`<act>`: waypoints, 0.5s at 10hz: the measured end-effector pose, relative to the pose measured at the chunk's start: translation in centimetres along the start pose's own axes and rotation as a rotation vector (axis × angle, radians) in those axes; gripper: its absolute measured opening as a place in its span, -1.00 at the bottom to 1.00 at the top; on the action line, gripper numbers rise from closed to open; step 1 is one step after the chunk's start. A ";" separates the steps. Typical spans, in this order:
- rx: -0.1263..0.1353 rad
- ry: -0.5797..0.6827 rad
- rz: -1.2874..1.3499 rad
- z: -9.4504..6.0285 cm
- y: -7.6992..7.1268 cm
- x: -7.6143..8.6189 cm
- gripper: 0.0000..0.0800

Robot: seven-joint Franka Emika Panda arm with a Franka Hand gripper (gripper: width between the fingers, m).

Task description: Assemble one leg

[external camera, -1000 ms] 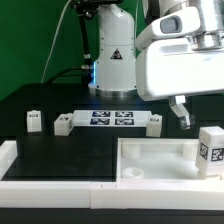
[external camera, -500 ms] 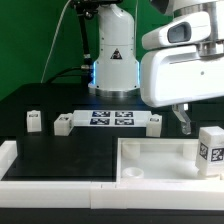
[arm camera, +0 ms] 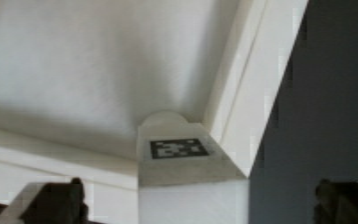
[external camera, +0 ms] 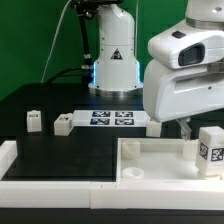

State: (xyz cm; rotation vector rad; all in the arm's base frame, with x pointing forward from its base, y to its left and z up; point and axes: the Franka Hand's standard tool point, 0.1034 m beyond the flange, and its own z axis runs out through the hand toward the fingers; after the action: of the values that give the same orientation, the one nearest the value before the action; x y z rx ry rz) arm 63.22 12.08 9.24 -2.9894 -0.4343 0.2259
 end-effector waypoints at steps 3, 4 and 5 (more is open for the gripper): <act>-0.004 0.019 0.003 0.4 0.2 0.4 0.62; -0.003 0.017 0.002 0.5 0.3 0.4 0.62; -0.002 0.015 -0.010 0.6 0.4 0.4 0.62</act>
Offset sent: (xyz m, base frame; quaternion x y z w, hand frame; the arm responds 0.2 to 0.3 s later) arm 0.0105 -0.0052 -0.0061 -0.0101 0.0122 -0.0156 0.9998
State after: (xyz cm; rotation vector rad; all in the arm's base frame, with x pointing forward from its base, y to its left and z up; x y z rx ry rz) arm 63.60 11.88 8.58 -2.9885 -0.4480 0.2016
